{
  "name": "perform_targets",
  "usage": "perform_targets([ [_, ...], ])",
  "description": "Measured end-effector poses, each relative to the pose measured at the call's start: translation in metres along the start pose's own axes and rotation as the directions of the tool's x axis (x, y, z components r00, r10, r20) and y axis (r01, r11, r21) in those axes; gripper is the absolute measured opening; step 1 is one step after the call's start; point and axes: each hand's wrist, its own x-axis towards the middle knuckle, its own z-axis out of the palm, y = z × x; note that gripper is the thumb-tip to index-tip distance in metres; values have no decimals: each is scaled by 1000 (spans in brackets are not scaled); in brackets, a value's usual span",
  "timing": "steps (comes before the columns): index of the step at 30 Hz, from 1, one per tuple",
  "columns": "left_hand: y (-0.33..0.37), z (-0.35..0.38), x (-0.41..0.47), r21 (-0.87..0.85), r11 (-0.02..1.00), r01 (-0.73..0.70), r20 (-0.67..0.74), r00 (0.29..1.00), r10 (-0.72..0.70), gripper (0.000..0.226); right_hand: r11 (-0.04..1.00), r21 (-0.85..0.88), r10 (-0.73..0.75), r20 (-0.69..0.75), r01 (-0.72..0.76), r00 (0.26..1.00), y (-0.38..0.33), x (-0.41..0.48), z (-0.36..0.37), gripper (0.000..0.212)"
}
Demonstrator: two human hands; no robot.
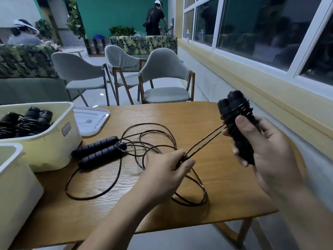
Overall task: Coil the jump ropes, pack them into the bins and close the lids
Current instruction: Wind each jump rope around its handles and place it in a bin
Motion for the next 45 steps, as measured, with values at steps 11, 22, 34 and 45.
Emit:
perform_targets([
  [11, 1, -12, -3, -219, 976, 12, 94, 996, 8, 30, 444, -896, 250, 142, 17, 958, 11, 7, -2, 71],
  [22, 4, -19, -3, -330, 938, -104, 22, 993, 118, 20, 705, -695, 688, 623, -141, 372, -23, 10, -28, 42],
  [34, -6, -4, 5, -487, 863, -131, 8, 988, 155, 43, 894, -288, 382, 890, -342, 248, -7, 11, -22, 72],
  [45, -10, 0, 6, -512, 859, -22, -23, 1000, 12, 36, 915, 53, 179, 834, -400, 521, 5, -4, 10, 74],
])
